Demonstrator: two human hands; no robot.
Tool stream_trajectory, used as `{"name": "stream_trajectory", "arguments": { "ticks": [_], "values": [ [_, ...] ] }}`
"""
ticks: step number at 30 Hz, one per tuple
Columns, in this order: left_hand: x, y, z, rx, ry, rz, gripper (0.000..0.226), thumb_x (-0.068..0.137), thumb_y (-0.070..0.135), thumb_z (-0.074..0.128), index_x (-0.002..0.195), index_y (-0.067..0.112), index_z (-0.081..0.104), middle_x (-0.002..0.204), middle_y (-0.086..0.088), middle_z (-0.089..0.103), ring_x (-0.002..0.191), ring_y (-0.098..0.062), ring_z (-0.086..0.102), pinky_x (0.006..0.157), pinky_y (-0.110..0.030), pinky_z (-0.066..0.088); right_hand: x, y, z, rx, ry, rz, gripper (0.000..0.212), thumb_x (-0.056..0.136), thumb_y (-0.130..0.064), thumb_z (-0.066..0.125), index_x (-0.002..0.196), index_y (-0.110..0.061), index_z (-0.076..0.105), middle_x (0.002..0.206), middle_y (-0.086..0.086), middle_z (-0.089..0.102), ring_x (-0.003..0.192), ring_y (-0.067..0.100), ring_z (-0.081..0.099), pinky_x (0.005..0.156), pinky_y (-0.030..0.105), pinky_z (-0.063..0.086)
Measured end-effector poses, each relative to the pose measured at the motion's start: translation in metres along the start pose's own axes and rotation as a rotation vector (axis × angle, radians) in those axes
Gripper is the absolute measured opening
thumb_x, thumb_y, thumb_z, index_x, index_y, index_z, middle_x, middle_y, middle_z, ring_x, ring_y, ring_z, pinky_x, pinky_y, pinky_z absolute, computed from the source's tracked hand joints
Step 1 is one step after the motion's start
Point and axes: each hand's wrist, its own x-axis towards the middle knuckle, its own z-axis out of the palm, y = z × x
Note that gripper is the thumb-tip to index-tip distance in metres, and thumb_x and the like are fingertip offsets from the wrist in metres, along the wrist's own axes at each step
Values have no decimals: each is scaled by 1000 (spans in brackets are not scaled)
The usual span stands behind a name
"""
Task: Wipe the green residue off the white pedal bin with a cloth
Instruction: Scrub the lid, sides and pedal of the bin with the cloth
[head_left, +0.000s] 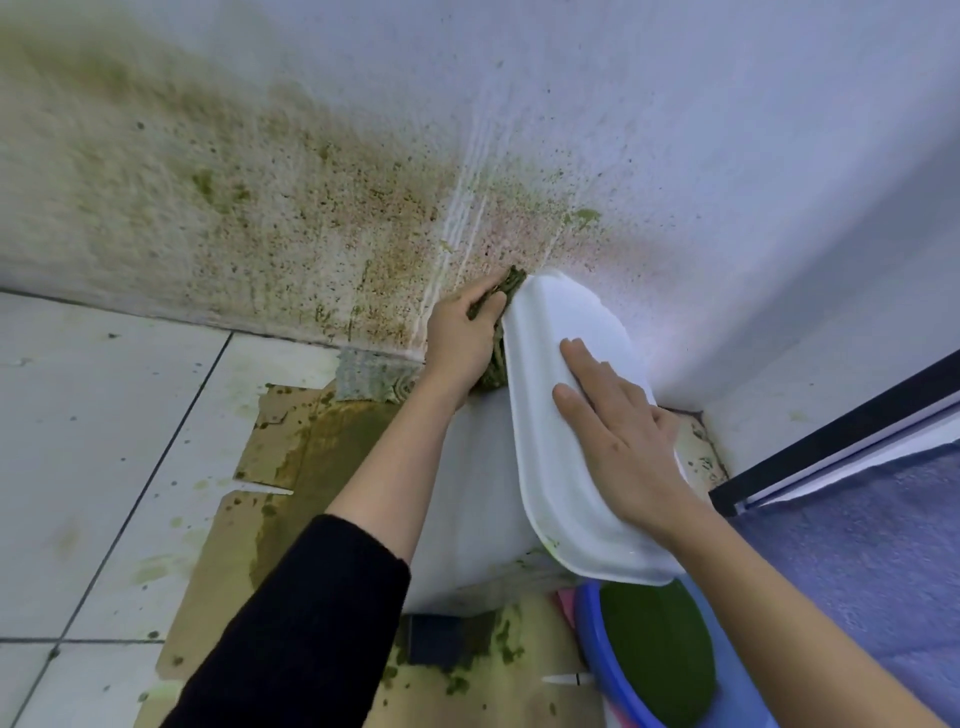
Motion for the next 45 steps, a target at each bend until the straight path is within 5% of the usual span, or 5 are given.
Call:
{"name": "stream_trajectory", "arguments": {
  "ticks": [11,22,27,32,45],
  "values": [
    [-22,-32,-37,-169,317,-147,28,101,16,53,123,30,66,113,4,68,99,-13,65,81,-25,53,1,-16,11,-34,41,-28,58,92,-65,26,149,-53,20,158,-29,17,146,-1,12,103,28,5],
    [-100,-50,-35,245,90,-13,31,98,13,57,128,17,65,127,2,66,113,-4,56,102,-25,42,2,-22,11,-63,63,2,51,99,-56,34,149,-49,25,159,-26,18,147,4,13,105,31,8],
    [-155,-41,-99,-469,73,-572,28,98,21,57,123,14,67,119,-10,72,110,-27,68,99,-45,52,0,-35,18,-23,-2,-57,53,100,-55,32,151,-44,26,161,-22,16,150,5,9,103,27,4],
    [-137,7,-135,-744,238,-548,36,101,25,50,135,12,57,119,-14,71,103,-28,71,92,-45,55,-8,-30,13,-248,-162,-183,51,102,-55,20,152,-47,17,162,-22,7,150,4,3,116,46,7],
    [-143,40,-56,912,-135,286,37,104,29,44,139,25,54,154,4,41,150,-17,20,122,-33,13,-19,-10,38,730,163,256,56,101,-52,36,150,-27,34,154,-6,39,141,20,37,116,44,30]
  ]
}}
